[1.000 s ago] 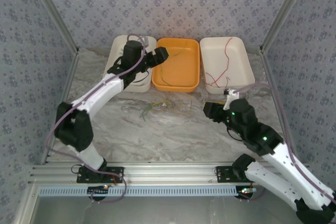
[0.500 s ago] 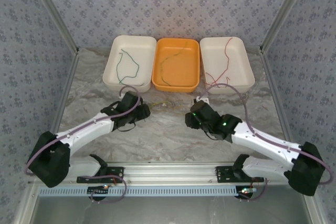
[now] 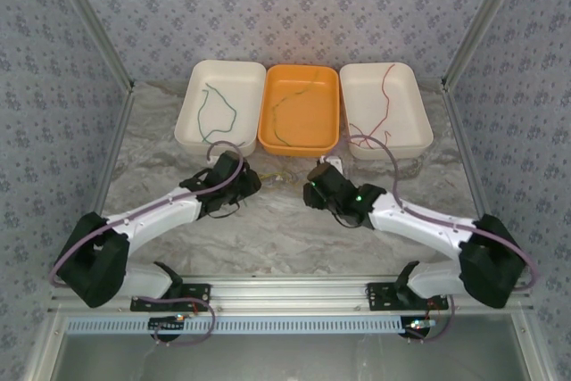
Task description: Untangle the cables
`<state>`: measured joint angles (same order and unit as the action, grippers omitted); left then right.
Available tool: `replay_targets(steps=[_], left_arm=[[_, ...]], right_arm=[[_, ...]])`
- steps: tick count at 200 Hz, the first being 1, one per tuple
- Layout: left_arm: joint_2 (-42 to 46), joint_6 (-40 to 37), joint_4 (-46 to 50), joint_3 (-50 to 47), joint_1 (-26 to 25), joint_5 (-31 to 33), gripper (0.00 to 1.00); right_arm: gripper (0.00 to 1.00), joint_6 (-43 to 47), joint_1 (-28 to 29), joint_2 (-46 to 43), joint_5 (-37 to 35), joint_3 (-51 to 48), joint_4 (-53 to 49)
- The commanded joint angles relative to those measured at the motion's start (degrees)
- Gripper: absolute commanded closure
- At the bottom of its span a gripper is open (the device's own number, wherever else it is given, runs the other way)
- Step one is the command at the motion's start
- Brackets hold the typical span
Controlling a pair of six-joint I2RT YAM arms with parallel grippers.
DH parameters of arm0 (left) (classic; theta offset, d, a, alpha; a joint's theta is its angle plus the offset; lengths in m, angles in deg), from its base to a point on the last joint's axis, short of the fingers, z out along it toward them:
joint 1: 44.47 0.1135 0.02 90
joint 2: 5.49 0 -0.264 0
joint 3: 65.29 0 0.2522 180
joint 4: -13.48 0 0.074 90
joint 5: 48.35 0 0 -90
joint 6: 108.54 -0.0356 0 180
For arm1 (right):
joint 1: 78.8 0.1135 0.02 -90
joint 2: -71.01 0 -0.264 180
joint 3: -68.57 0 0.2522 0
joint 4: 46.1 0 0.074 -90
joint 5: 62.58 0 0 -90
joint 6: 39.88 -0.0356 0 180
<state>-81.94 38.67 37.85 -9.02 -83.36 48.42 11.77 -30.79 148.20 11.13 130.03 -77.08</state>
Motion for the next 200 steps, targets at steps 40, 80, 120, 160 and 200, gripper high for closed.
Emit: replay_targets(steps=[40, 80, 120, 160, 200], left_arm=[[4.6, 1.0, -3.9, -1.4, -3.5, 2.7, 0.49], [11.2, 1.6, -5.6, -6.2, -4.3, 3.4, 0.47], [13.7, 1.5, -4.5, -7.1, -5.9, 3.9, 0.47], [14.9, 3.0, -5.3, -8.8, -7.5, 4.8, 0.46], [16.7, 2.9, -7.2, -9.9, -7.6, 6.2, 0.43]], right_arm=[[0.5, 7.8, -7.7, 21.9, 4.6, 14.3, -0.2], [0.58, 9.6, -8.3, 31.9, 5.3, 19.9, 2.4], [0.88, 10.3, -8.0, 34.2, 4.1, 22.4, 2.7], [1.0, 16.2, -0.7, 15.7, -9.4, 17.3, 1.8], [1.0, 23.7, -0.5, 1.7, -9.4, 30.3, -9.5]])
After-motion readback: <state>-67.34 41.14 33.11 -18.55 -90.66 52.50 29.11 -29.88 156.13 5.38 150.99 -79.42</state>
